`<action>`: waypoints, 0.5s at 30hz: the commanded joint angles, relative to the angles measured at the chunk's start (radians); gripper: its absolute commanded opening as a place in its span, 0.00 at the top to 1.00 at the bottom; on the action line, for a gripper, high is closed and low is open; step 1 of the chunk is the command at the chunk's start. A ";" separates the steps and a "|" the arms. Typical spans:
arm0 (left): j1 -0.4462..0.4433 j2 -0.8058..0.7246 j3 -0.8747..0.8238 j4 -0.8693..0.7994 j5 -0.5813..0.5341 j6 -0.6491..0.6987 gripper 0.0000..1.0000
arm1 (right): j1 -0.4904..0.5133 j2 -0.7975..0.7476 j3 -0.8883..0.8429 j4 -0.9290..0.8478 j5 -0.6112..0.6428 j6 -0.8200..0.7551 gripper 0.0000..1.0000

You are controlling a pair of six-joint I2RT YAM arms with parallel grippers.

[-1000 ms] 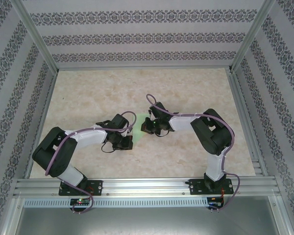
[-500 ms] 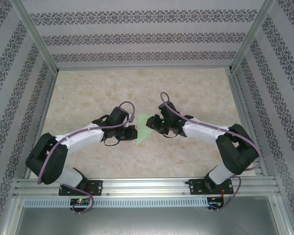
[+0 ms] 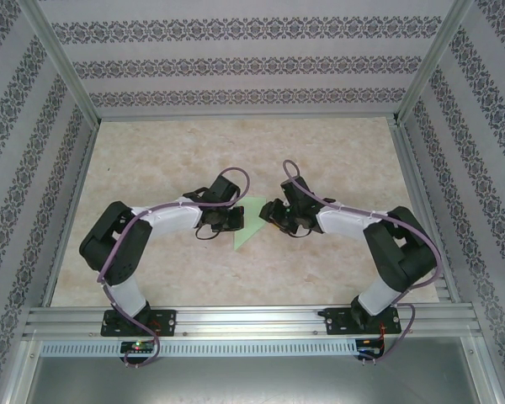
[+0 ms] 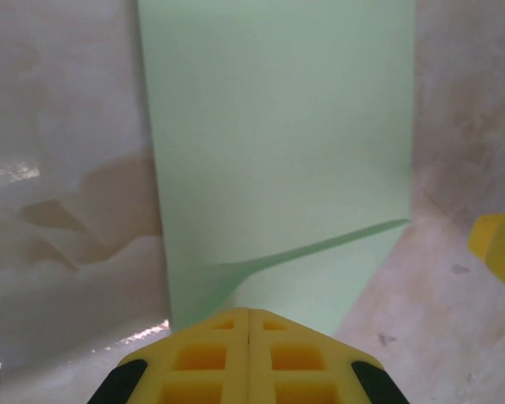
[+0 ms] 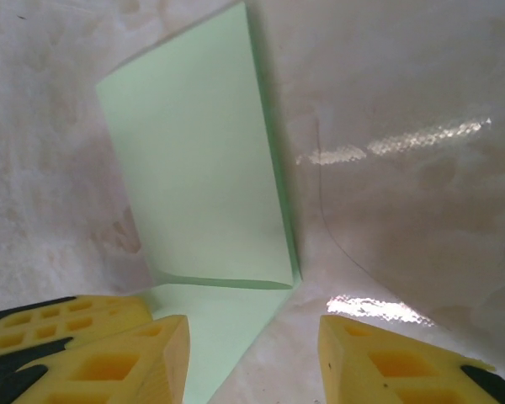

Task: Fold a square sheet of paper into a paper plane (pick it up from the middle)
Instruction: Third fold the triangle at the center of the table.

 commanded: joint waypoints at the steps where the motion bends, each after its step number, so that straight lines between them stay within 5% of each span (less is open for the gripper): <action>1: -0.009 0.020 0.030 -0.052 -0.073 -0.010 1.00 | -0.007 0.038 0.021 0.035 -0.041 -0.015 0.56; 15: -0.009 0.039 0.034 -0.069 -0.083 -0.004 1.00 | -0.005 0.129 0.072 0.086 -0.127 -0.056 0.65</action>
